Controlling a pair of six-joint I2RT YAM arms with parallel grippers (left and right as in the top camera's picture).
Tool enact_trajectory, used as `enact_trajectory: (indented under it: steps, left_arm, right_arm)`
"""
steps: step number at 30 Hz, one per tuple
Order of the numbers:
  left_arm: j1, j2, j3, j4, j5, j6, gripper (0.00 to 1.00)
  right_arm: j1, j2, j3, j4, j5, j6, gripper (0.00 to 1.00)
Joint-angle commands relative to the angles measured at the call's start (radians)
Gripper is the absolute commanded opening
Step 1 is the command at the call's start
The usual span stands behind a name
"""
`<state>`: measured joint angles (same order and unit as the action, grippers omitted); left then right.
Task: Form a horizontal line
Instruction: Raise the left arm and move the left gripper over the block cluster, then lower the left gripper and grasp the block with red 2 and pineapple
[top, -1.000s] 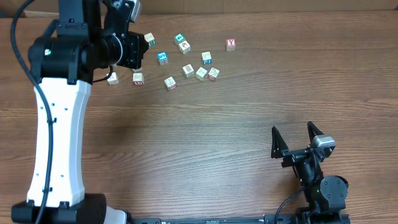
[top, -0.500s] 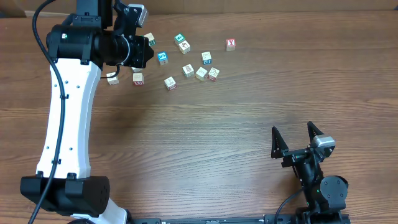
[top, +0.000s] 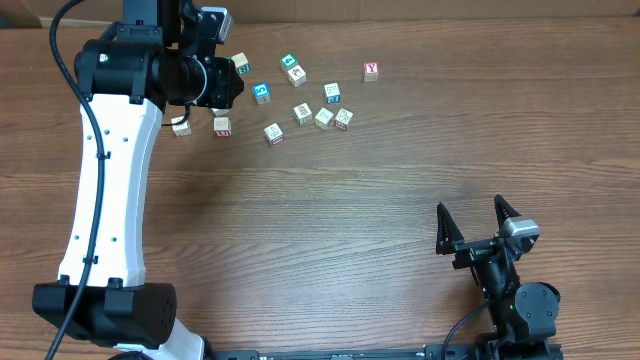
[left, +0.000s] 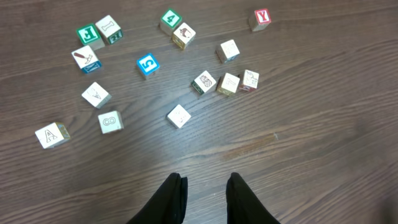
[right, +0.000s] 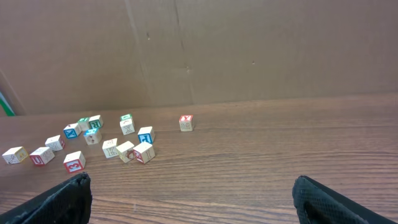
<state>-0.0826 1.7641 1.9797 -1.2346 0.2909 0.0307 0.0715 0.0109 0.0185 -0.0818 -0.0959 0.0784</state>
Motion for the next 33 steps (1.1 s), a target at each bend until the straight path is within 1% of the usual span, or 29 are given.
enact_trajectory:
  steps: [1,5,7,9,10,11,13,17,21,27,31,33]
  left_arm:
    - [0.004,0.003,0.025,0.013,-0.014,-0.033,0.25]
    - [0.004,0.003,0.025,0.019,-0.074,-0.105,0.30]
    - [0.003,0.007,0.025,0.019,-0.113,-0.151,0.37]
    - [0.003,0.014,0.025,0.021,-0.118,-0.173,0.42]
    - [0.002,0.027,0.025,0.024,-0.118,-0.190,0.47]
    - [0.002,0.033,0.025,0.024,-0.118,-0.195,0.50]
    - [-0.002,0.056,0.025,0.023,-0.118,-0.197,0.51]
    - [-0.023,0.115,0.025,0.024,-0.118,-0.205,0.56]
    - [-0.060,0.185,0.025,0.034,-0.119,-0.211,0.63]
    - [-0.111,0.285,0.025,0.053,-0.122,-0.220,0.64]
    - [-0.137,0.336,0.025,0.106,-0.123,-0.271,0.64]
    - [-0.155,0.361,0.025,0.139,-0.127,-0.271,0.63]
  right_arm:
    - [-0.008,-0.008,-0.010,0.004,0.013,-0.001,1.00]
    - [-0.008,-0.008,-0.010,0.004,0.013,-0.001,1.00]
    - [-0.008,-0.008,-0.010,0.004,0.013,-0.001,1.00]
    - [-0.008,-0.008,-0.010,0.004,0.013,-0.001,1.00]
    - [-0.008,-0.008,-0.010,0.004,0.013,-0.001,1.00]
    - [-0.008,-0.008,-0.010,0.005,0.013,-0.001,1.00]
    - [-0.008,-0.008,-0.010,0.004,0.013,-0.001,1.00]
    - [-0.008,-0.008,-0.010,0.004,0.013,-0.001,1.00]
    - [-0.008,-0.008,-0.010,0.004,0.013,-0.001,1.00]
    - [-0.008,-0.008,-0.010,0.004,0.013,-0.001,1.00]
    - [-0.008,-0.008,-0.010,0.004,0.013,-0.001,1.00]
    - [-0.008,-0.008,-0.010,0.004,0.013,-0.001,1.00]
